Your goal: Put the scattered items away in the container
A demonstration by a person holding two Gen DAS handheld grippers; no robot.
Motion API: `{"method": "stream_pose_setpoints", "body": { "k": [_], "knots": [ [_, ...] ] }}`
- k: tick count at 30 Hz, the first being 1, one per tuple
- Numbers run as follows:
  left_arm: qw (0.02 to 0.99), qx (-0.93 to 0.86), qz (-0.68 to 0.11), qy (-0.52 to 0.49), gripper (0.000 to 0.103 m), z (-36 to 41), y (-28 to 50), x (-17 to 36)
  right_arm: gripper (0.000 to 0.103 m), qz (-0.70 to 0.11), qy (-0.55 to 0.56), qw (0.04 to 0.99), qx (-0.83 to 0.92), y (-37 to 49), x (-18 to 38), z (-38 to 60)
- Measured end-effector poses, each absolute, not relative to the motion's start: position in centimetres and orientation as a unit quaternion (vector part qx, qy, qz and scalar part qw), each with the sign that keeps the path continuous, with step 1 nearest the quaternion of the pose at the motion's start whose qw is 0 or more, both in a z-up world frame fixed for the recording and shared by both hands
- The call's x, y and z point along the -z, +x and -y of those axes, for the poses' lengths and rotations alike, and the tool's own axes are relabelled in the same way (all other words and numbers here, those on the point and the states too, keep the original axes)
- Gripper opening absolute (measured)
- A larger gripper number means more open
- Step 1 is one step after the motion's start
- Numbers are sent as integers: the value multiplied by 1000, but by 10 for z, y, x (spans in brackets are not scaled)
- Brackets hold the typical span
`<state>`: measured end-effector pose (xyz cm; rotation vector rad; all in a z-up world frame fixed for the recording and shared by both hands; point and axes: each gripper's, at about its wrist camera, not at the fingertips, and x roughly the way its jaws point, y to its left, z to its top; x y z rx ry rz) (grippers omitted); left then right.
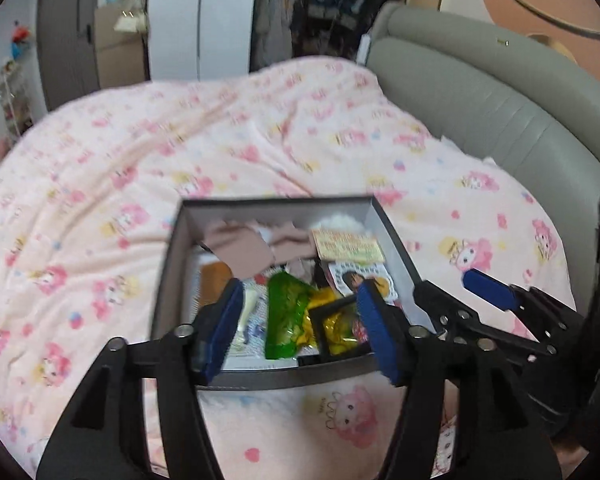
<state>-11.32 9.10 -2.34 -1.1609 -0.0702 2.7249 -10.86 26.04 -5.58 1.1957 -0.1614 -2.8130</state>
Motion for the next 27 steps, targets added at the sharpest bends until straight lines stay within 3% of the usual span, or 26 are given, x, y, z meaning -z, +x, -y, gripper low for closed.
{"method": "stream_pose_setpoints", "body": {
  "k": [3,7,13,27],
  "knots": [
    [67,-932,13,-357,79,-87,-95,0,71,44,372,15,927,-94,34,-255],
    [49,-944,19,-325,92,-75,-70,-27,73,51,342,8,938,-70,5,-251],
    [30,-956,19,-291,102,-66,-25,-58,79,60,315,7,947,-34,-23,-243],
    [14,-960,9,-278,102,-64,52,-58,84,42,296,2,954,39,-24,-230]
  ]
}}
